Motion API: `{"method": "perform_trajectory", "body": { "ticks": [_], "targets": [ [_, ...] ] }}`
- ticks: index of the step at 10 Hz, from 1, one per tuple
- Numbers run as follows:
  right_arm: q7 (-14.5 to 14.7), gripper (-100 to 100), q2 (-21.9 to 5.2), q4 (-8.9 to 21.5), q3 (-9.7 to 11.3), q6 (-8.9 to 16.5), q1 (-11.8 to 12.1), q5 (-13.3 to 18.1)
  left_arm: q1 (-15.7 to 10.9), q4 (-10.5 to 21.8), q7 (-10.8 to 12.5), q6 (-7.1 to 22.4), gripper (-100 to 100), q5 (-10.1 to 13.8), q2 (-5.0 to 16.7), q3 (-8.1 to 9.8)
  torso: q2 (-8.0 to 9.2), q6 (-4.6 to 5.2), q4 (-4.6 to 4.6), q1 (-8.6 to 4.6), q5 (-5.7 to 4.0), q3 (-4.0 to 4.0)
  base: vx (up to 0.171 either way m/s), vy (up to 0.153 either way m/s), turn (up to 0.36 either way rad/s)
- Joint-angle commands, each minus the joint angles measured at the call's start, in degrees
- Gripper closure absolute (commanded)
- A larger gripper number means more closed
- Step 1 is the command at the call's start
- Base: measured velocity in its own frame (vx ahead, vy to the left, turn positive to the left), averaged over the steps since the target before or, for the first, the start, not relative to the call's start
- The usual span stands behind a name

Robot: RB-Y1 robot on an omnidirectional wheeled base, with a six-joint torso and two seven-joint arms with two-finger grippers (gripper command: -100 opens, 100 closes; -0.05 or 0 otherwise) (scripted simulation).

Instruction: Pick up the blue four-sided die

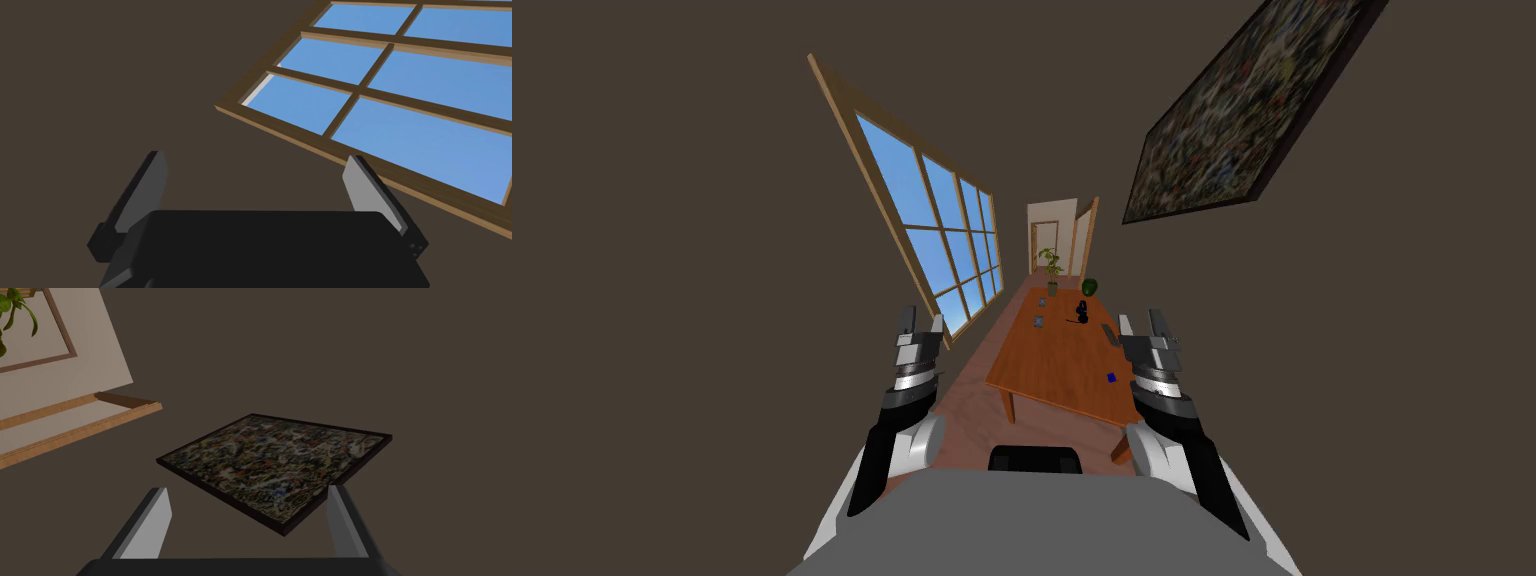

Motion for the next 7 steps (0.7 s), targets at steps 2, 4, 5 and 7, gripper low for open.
{"method": "perform_trajectory", "body": {
  "ticks": [2, 4, 5, 7],
  "targets": [
    [-0.33, -100, -3.12, 1.53, 0.09, 0.61, -0.67, 1.61, 0.00, 0.00, 0.00, 0.00, 0, 0.00, 0.00, 0.00, 0.11, 0.01, 0.02, 0.03, 0.00, 0.06, -0.061, 0.020, -0.103],
    [-0.72, -100, -5.42, 4.24, 0.27, 1.89, -1.91, 4.31, -0.01, 0.00, 0.00, 0.00, 0, 0.00, 0.00, 0.00, 0.39, 0.02, 0.08, 0.11, 0.02, 0.22, -0.111, 0.033, -0.133],
    [-0.83, -100, -6.09, 5.44, 0.36, 2.51, -2.46, 5.44, -0.01, 0.00, 0.00, 0.00, 0, 0.00, 0.00, 0.00, 0.41, 0.00, 0.09, 0.09, 0.02, 0.24, -0.084, 0.012, -0.073],
    [-0.99, -100, -7.34, 8.34, 0.60, 4.07, -3.75, 8.01, -0.01, 0.00, 0.00, 0.00, 0, 0.00, 0.00, 0.00, 0.30, 0.00, 0.07, 0.03, 0.01, 0.18, -0.070, 0.002, -0.091]
  ]
}}
